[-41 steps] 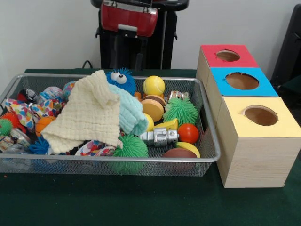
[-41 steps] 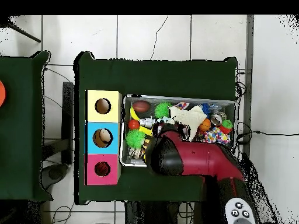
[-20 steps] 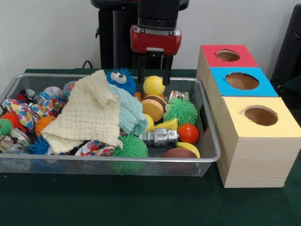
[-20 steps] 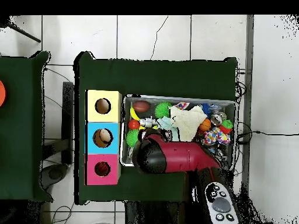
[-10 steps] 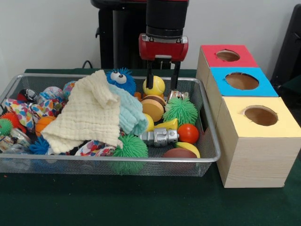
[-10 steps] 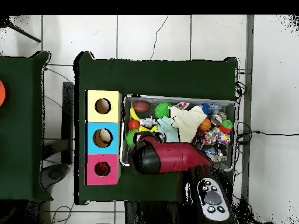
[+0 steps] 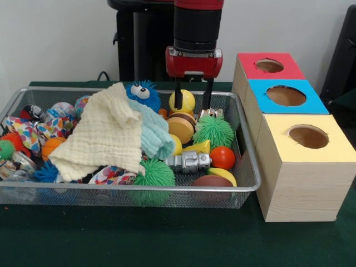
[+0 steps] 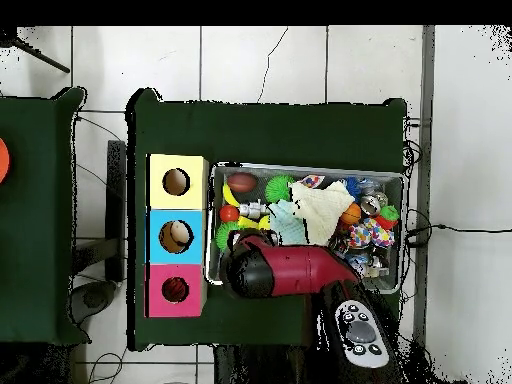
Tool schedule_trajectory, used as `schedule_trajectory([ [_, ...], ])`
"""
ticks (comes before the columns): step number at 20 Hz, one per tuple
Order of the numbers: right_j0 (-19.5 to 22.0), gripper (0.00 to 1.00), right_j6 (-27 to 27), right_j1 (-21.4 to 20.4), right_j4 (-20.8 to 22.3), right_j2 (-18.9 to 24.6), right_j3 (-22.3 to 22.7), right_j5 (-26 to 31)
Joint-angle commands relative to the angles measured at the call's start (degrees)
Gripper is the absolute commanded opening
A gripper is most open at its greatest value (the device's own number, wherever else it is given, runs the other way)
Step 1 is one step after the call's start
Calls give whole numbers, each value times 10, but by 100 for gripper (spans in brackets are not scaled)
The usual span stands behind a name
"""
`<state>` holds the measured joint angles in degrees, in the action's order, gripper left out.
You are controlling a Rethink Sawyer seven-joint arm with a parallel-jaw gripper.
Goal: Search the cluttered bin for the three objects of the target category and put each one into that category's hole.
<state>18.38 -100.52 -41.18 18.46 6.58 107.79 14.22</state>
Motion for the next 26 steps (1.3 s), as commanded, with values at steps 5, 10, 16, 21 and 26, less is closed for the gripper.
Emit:
schedule_trajectory([
  [5,17,100,-51,59,-1,57,-28,-39],
  [10,30,100,-35,84,6,68,-52,-43],
  [16,35,100,-33,97,18,64,-74,-61],
  [21,43,100,-30,106,32,58,-80,-87],
  [26,35,100,-30,120,44,28,-96,-104],
])
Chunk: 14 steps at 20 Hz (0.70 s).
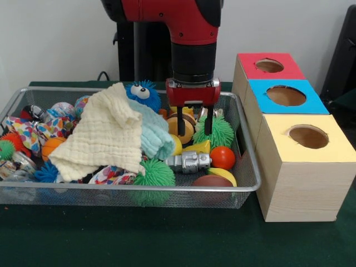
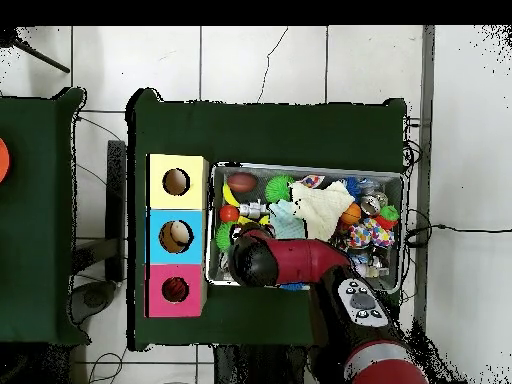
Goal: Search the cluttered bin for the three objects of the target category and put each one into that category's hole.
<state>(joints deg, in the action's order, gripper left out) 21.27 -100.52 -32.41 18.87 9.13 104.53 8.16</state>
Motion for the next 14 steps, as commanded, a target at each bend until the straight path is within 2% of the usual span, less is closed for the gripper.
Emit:
schedule_trajectory([
  [1,3,100,-29,34,40,-6,-67,-39],
  [8,-53,100,-47,30,49,-106,-94,-12],
  [10,-63,100,-48,31,49,-125,-102,-2],
  [14,-64,100,-37,25,44,-135,-108,22],
])
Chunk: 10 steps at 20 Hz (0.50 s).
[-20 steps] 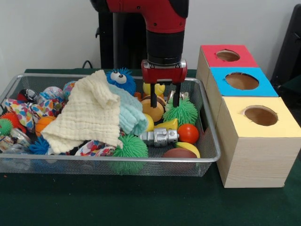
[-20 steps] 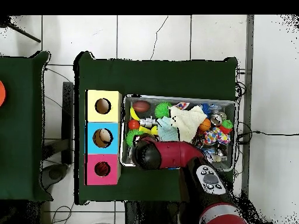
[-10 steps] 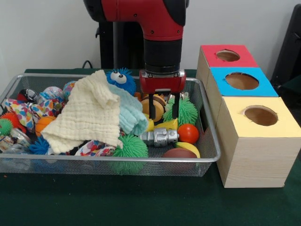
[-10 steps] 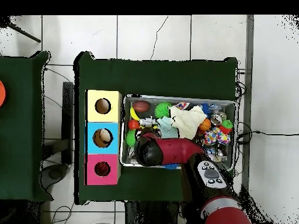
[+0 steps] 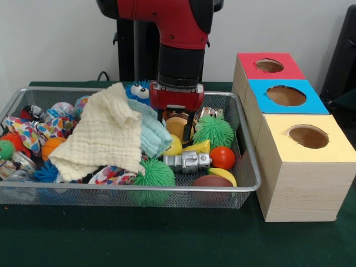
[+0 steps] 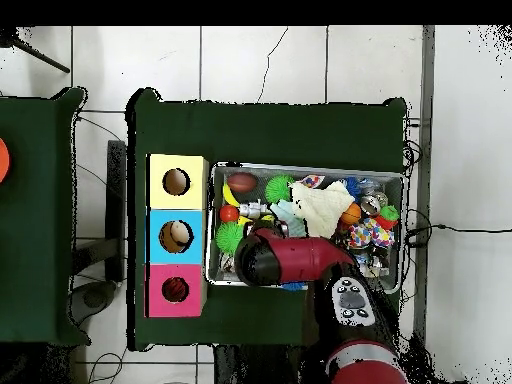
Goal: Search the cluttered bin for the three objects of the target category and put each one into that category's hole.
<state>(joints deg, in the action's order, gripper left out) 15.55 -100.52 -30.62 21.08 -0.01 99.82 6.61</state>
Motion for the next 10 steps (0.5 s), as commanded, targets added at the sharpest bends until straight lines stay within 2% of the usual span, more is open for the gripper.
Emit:
schedule_trajectory([
  [1,-9,100,-35,6,21,-49,-62,44],
  [10,-27,100,-41,-13,12,-86,-58,49],
])
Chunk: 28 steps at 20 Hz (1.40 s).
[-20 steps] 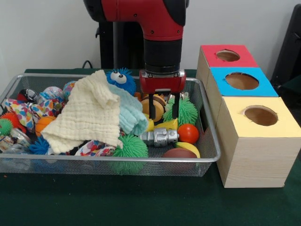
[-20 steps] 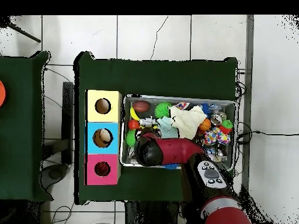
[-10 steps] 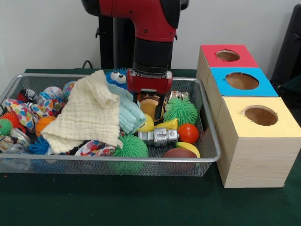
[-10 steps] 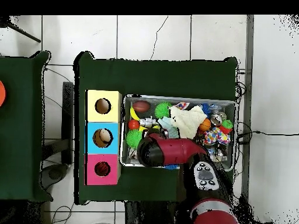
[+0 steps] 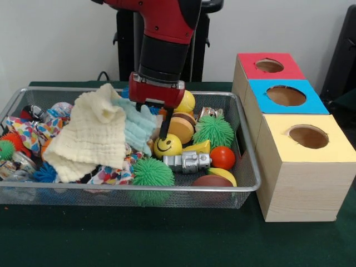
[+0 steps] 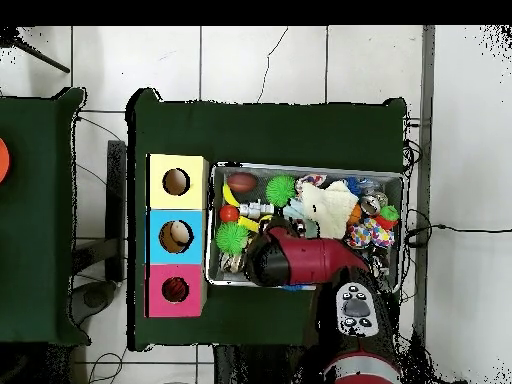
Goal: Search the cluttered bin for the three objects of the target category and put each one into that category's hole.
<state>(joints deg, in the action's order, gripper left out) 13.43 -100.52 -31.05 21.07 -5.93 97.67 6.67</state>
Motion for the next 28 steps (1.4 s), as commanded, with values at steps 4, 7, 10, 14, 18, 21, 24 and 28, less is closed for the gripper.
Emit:
schedule_trajectory([
  [4,-32,100,-48,-38,16,-71,-41,44],
  [7,-36,100,-38,-60,13,-83,-39,67],
  [10,-37,100,-33,-60,12,-86,-45,72],
  [14,-45,100,-42,-55,10,-96,-47,65],
  [18,-35,100,-41,-46,7,-84,-42,53],
  [21,28,100,-30,-30,1,15,-3,25],
  [24,80,100,-19,-37,-4,99,42,24],
  [28,89,100,-18,-77,-20,129,77,75],
])
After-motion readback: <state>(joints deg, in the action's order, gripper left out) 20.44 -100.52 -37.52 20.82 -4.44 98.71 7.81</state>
